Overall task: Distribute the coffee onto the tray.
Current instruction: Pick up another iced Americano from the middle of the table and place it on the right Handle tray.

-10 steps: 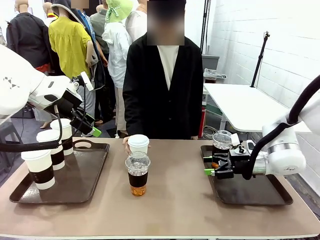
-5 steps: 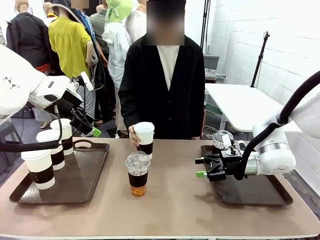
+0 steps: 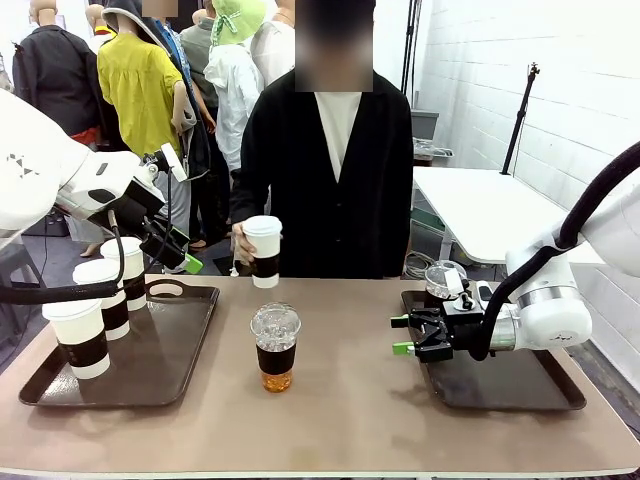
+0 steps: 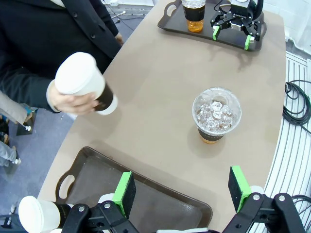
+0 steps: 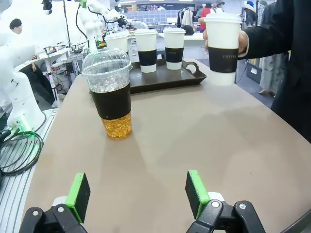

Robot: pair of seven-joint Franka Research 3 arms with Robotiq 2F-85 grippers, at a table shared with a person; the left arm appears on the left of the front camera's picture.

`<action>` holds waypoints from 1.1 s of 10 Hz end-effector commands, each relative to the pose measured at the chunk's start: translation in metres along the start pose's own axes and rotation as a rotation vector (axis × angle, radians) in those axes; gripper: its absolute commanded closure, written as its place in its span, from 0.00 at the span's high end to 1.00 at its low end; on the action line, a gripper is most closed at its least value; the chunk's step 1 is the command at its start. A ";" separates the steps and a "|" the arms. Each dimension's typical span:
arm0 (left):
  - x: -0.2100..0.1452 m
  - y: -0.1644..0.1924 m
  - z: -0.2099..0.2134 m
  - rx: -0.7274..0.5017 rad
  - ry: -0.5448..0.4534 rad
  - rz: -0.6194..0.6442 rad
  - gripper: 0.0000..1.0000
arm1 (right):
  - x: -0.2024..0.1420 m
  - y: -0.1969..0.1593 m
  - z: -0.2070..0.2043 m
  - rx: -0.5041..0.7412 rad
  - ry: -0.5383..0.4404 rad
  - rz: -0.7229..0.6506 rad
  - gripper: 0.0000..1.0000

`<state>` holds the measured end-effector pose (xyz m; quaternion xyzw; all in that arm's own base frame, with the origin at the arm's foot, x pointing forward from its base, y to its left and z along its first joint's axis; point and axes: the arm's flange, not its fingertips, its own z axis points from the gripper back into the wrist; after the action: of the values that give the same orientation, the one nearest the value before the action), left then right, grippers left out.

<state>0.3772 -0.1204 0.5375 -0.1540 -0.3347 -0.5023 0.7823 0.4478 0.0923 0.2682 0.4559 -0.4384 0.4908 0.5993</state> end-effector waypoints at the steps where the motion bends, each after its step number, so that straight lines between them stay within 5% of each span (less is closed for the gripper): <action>1: -0.002 0.002 0.001 -0.007 0.000 -0.005 1.00 | 0.000 0.000 0.000 0.000 0.000 0.000 1.00; 11: -0.002 0.002 0.001 -0.007 0.000 -0.005 1.00 | 0.020 0.034 -0.093 0.002 -0.030 0.030 1.00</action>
<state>0.3772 -0.1204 0.5375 -0.1540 -0.3346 -0.5023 0.7823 0.4254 0.1812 0.2772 0.4697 -0.4392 0.4934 0.5857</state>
